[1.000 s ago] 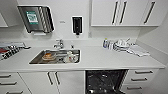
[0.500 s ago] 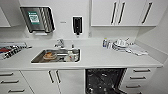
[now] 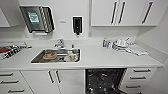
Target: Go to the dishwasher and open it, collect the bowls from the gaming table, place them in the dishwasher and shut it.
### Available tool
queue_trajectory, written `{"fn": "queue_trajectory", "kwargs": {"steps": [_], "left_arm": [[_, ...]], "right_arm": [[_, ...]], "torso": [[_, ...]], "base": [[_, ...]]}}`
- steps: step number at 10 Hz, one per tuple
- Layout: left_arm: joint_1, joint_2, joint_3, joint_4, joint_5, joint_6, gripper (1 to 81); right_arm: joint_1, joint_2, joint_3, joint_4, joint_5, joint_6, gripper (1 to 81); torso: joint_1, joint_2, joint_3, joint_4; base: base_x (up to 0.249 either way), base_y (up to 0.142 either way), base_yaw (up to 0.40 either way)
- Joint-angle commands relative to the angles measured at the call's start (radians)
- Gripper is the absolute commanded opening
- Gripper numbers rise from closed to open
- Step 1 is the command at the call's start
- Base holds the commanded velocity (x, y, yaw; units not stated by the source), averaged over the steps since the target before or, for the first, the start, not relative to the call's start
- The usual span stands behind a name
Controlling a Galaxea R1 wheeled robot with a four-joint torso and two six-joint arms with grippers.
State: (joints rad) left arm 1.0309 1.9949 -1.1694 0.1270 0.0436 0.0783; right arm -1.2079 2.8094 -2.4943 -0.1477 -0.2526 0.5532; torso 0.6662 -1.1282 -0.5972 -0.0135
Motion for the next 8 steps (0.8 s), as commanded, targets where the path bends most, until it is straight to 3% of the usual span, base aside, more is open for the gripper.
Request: {"fn": "queue_trajectory", "kwargs": {"steps": [1,6,8], "left_arm": [[0.100,0.142,-0.277,-0.021,0.001,-0.011,81.1],[0.274,0.407,-0.726,-0.040,-0.028,-0.011,81.1],[0.314,0.501,-0.874,-0.041,-0.030,-0.011,81.1]], "right_arm": [[0.043,-0.018,-0.015,-0.003,-0.042,-0.159,81.1],[-0.074,-0.011,-0.061,-0.010,0.021,-0.389,81.1],[-0.144,-0.006,-0.063,-0.012,0.147,-0.455,81.1]], "torso": [[0.000,0.000,0.000,0.000],[0.000,0.000,0.000,0.000],[0.000,0.000,0.000,0.000]], "base": [[0.000,0.000,0.000],[0.000,0.000,0.000],[0.000,0.000,0.000]]}}
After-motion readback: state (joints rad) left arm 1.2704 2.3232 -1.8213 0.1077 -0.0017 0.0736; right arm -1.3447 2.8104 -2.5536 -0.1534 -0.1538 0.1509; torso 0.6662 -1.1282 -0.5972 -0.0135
